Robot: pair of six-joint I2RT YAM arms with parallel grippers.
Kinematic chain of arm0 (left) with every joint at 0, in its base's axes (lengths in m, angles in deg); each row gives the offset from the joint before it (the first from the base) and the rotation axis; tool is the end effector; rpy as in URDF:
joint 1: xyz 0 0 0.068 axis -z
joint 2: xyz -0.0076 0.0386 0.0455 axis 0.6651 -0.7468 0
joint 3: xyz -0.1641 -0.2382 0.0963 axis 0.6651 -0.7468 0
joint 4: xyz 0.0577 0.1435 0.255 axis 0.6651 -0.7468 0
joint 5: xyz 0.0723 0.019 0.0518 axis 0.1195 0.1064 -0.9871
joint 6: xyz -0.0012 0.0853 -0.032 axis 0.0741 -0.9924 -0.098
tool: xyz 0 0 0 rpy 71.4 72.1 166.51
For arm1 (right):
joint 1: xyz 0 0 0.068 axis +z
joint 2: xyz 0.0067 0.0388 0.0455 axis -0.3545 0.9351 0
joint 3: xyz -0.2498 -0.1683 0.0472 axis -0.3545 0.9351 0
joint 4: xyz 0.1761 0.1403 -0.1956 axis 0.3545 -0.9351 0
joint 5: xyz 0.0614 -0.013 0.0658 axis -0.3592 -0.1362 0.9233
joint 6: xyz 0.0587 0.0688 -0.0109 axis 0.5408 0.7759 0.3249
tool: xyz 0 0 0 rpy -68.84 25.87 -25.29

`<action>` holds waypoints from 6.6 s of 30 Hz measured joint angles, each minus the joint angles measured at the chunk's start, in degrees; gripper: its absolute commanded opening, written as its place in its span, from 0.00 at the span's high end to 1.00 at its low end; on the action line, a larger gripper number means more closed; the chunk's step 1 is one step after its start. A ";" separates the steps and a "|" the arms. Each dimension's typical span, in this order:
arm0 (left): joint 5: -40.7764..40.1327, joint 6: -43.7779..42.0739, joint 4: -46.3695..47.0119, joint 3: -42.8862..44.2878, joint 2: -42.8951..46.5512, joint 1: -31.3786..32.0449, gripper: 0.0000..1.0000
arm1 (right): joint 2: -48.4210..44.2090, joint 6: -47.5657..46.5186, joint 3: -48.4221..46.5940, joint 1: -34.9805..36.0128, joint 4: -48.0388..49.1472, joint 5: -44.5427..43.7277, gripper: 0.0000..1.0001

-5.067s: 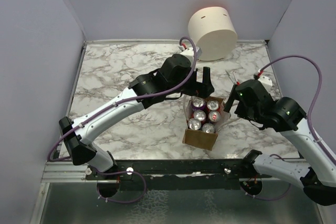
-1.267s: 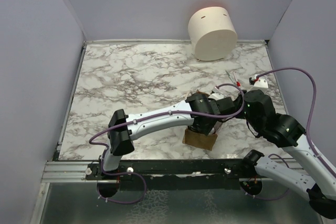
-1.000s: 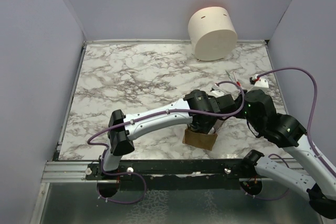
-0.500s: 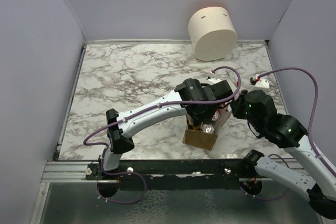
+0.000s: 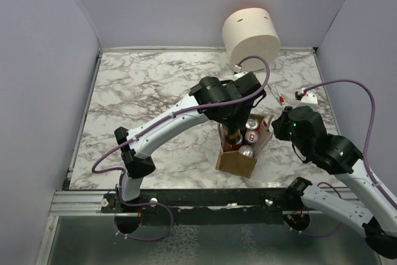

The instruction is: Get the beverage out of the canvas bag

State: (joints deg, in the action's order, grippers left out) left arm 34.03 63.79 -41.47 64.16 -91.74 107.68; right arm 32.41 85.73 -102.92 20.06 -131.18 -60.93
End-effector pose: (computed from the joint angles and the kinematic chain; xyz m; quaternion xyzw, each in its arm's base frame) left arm 0.2030 -0.3931 0.4222 0.1787 0.9374 -0.1120 0.2770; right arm 0.1530 0.0803 0.3575 0.0695 0.8751 0.0880 0.4708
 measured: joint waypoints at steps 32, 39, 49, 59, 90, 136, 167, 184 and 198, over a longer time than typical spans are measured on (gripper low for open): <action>6.80 -4.09 20.11 0.39 7.98 -22.69 1.00 | 1.16 0.00 -0.15 0.00 0.13 0.00 0.93; 2.27 -9.73 19.61 -1.03 7.23 -26.64 1.00 | 1.31 0.02 -0.59 0.00 -0.20 -0.02 0.93; -4.94 -14.53 16.94 -15.78 6.03 -27.41 1.00 | 1.90 1.14 -2.05 0.00 -2.36 0.02 0.93; -5.14 -15.30 25.05 -35.06 6.10 -28.87 1.00 | 3.50 1.55 -3.04 0.00 -2.75 0.61 0.93; 0.07 -14.40 30.82 -39.65 15.74 -29.68 0.01 | 2.56 0.31 -3.08 0.00 -2.29 4.17 0.92; 0.66 -7.69 41.20 -35.95 6.43 3.61 0.11 | -10.86 14.56 -0.24 0.00 -13.51 7.04 0.97; 2.58 -16.13 38.47 -25.46 -8.98 3.50 0.23 | -9.60 10.67 -0.66 0.00 -13.40 5.11 0.96; 2.95 -17.88 37.48 -24.11 -11.63 3.34 0.58 | -6.93 10.99 0.48 -0.04 -13.00 4.52 0.94; 4.50 -19.78 34.77 -21.42 -12.13 3.04 1.00 | -8.35 14.12 0.94 -0.04 -13.35 3.30 0.94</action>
State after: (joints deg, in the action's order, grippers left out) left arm 38.53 44.01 -6.69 42.74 -103.87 110.72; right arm 24.06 99.85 -101.98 20.01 -144.54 -57.63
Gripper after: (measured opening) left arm 0.570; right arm 0.065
